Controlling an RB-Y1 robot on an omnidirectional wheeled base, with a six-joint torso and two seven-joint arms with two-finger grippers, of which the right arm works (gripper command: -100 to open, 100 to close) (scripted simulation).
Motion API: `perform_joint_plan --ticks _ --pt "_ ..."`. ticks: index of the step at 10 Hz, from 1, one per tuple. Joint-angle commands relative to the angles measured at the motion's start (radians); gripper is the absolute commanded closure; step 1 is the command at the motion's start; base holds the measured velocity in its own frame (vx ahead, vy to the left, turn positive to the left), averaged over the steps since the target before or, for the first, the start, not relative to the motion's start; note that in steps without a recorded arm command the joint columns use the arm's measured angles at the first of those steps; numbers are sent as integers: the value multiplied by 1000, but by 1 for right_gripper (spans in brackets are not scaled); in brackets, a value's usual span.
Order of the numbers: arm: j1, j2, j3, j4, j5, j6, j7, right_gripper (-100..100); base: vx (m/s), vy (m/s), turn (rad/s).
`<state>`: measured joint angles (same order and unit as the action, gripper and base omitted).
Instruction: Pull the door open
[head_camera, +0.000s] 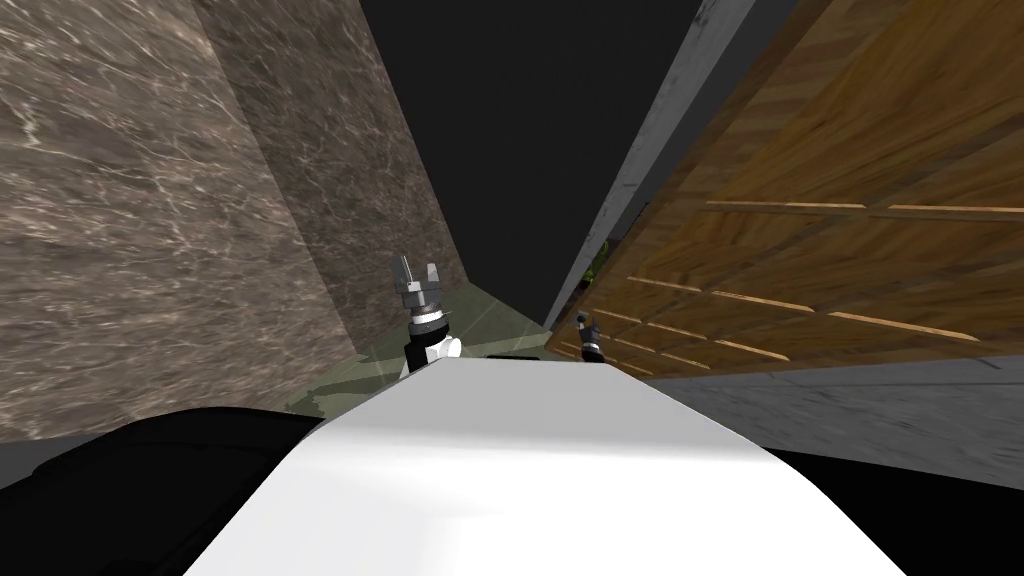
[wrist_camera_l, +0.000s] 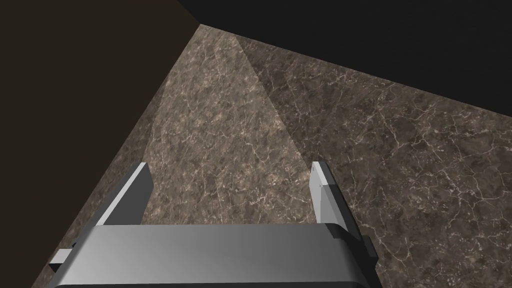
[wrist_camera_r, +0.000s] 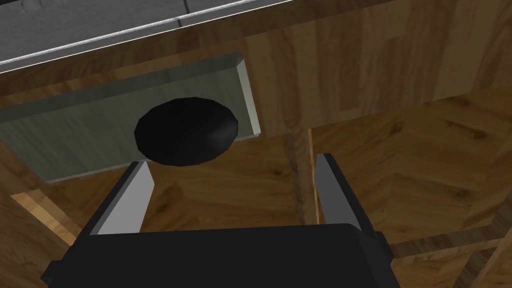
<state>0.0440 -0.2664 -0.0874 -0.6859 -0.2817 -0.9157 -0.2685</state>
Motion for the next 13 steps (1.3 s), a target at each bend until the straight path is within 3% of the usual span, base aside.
perform_joint_plan --ticks 1,8,10,13 --pt "-9 5 7 8 -16 -3 -47 -100 -38 -4 33" --pt "-21 24 29 2 -84 3 -206 -100 -51 -9 39" --pt "-28 35 41 -1 -122 7 -271 -100 -65 -8 73" --pt "-31 40 48 -2 -142 8 -329 -100 -55 -13 23"
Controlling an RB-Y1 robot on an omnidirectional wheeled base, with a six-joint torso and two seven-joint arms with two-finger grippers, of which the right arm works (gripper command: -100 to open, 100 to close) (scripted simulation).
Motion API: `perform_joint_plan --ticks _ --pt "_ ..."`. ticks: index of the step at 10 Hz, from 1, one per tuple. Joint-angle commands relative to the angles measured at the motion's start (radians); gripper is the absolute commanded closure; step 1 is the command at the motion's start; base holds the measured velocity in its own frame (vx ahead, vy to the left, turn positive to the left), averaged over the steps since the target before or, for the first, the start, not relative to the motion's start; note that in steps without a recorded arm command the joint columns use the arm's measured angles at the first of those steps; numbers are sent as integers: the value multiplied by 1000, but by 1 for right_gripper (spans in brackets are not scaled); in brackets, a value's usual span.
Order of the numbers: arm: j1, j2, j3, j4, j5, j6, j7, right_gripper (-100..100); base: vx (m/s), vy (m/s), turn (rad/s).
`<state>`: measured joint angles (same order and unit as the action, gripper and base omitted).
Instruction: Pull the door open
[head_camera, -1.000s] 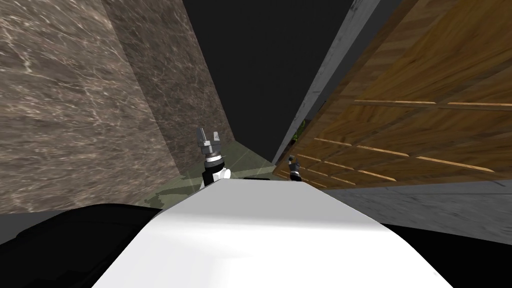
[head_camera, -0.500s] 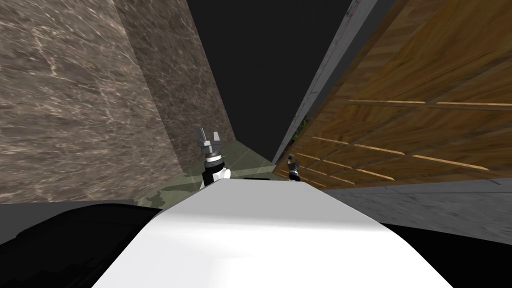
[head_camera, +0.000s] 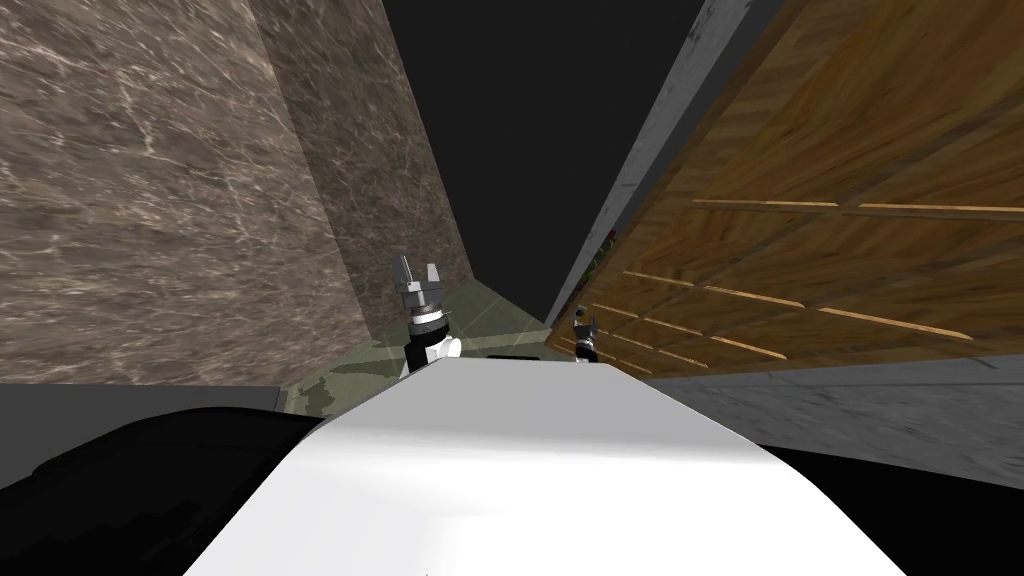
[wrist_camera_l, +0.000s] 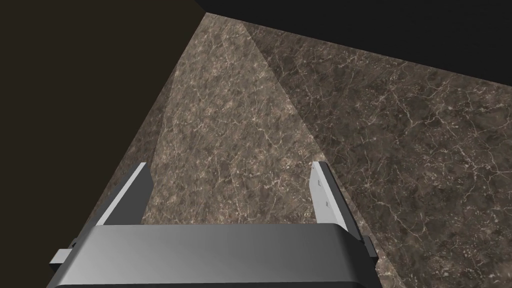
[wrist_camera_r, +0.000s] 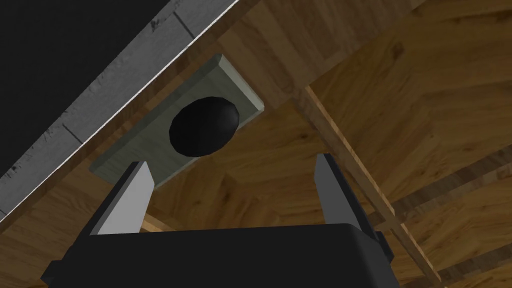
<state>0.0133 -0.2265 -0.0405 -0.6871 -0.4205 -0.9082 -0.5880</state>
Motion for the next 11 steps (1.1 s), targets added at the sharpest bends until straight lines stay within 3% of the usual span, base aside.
perform_joint_plan --ticks 1,11 --pt "-4 6 7 -2 -23 3 -50 -100 -47 -12 61" --pt "-25 38 46 -11 -139 13 -298 -100 -58 -11 42"
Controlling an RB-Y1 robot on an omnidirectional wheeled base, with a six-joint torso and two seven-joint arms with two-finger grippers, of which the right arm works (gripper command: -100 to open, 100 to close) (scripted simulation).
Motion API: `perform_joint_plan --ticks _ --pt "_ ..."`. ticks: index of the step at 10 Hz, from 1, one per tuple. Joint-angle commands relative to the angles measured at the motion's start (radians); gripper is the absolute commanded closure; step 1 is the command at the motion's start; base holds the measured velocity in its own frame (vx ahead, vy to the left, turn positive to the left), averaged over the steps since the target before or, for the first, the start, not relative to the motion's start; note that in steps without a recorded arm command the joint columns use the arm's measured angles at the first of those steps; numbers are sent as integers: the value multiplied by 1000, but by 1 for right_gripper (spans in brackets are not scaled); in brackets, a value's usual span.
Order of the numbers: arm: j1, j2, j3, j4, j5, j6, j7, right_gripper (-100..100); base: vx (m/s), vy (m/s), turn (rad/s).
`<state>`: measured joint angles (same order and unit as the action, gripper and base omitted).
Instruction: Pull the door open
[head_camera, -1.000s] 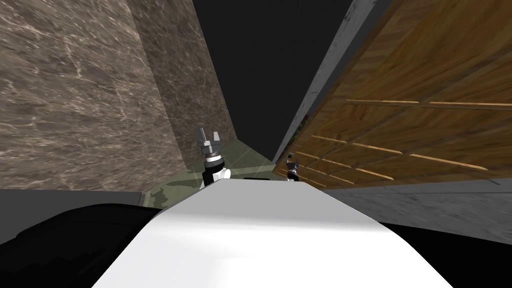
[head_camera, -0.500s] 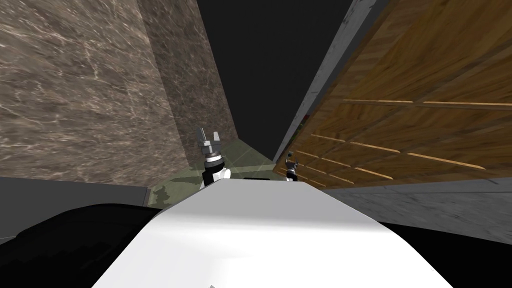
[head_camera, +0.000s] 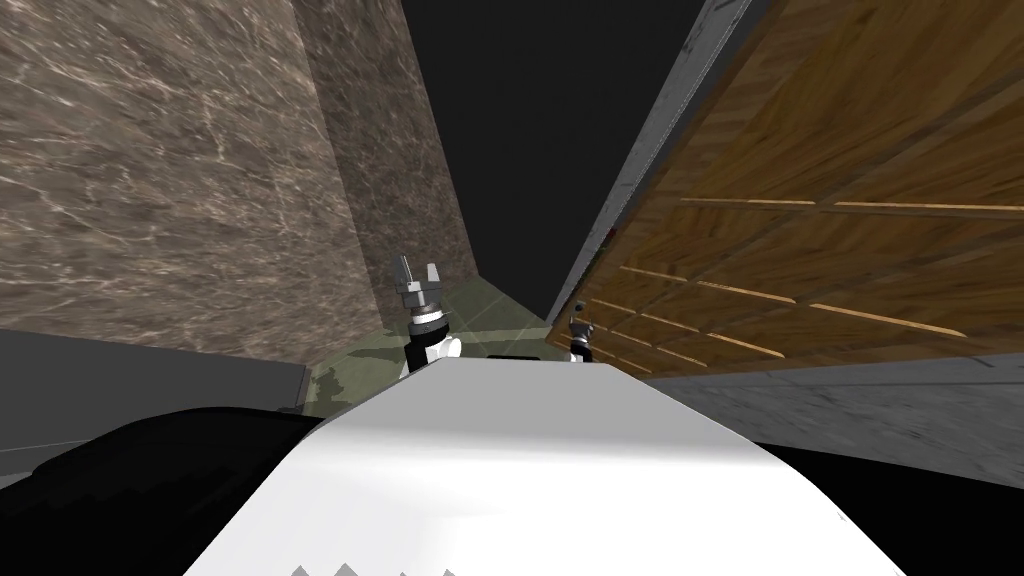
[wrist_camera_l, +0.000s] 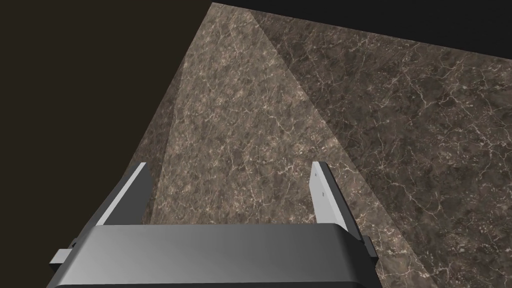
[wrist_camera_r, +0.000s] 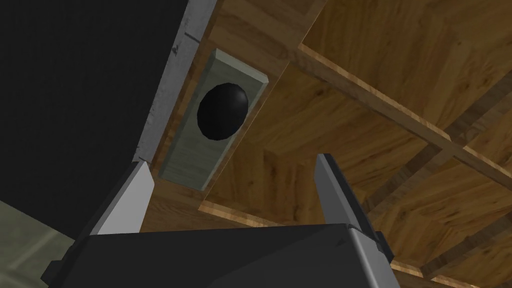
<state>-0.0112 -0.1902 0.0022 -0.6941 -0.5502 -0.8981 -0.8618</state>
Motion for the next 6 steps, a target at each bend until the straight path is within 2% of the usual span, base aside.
perform_joint_plan --ticks 1,2,4,6 --pt "-3 7 9 -5 -28 4 -50 -100 -72 -15 65" --pt "-3 7 9 -5 -28 4 -65 -100 -58 -10 22" --pt "-9 17 20 -8 -61 7 -130 -100 -64 1 52" --pt "-12 21 25 -9 -77 9 -179 -100 -47 -8 27"
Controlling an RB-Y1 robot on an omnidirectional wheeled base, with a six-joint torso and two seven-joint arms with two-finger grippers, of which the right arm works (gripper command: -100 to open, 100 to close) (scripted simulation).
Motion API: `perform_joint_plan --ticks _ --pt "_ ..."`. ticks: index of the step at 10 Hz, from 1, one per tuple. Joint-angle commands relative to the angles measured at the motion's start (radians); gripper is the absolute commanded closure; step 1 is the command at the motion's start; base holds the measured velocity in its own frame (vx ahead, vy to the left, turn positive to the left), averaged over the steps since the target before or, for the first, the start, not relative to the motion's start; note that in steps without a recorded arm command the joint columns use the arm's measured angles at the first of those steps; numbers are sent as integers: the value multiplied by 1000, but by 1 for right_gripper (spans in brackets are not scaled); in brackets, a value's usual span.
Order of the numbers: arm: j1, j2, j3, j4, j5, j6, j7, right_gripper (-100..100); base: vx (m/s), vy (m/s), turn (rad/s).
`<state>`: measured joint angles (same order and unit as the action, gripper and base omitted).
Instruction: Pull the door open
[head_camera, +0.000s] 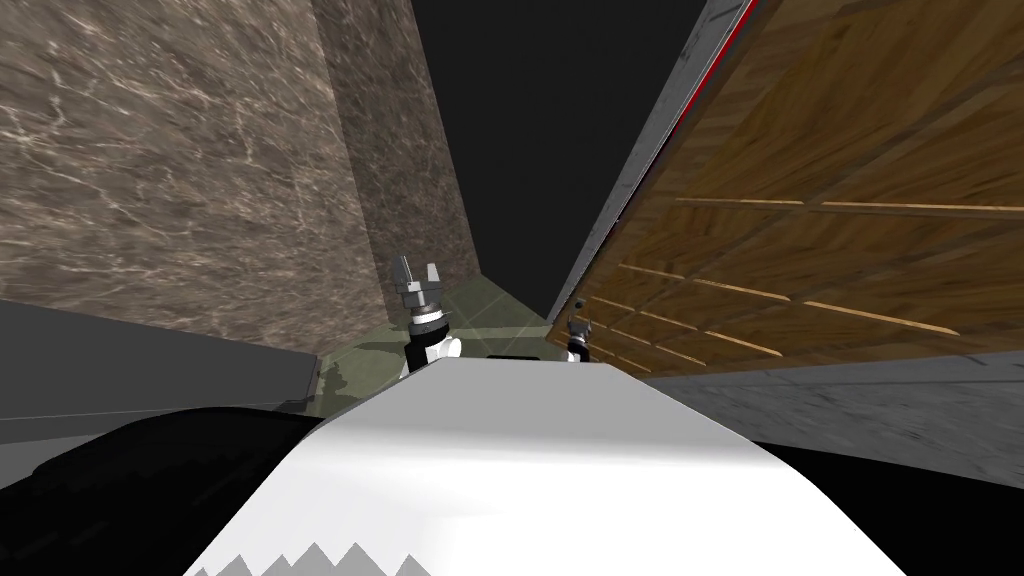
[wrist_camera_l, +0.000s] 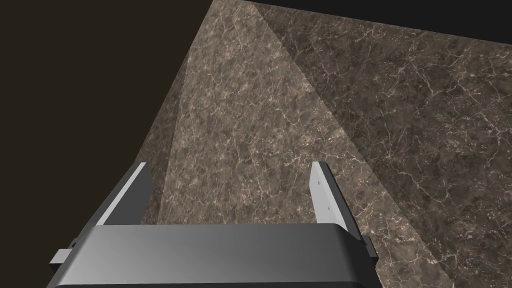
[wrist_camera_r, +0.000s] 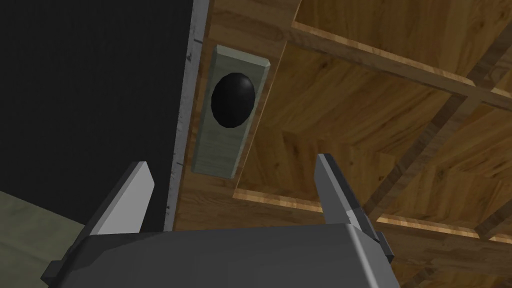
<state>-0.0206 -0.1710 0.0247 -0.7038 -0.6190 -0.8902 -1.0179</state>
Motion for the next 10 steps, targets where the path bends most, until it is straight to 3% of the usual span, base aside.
perform_joint_plan --ticks 1,7,9,10 --pt "-5 6 7 -1 -22 2 -50 -100 -68 -19 49" --pt "-15 20 24 -5 -75 7 -198 -100 -49 -8 33" --pt "-17 23 28 -5 -86 8 -230 -100 -40 -8 23" --pt "-14 22 27 -8 -82 9 -217 -100 -16 -4 4"
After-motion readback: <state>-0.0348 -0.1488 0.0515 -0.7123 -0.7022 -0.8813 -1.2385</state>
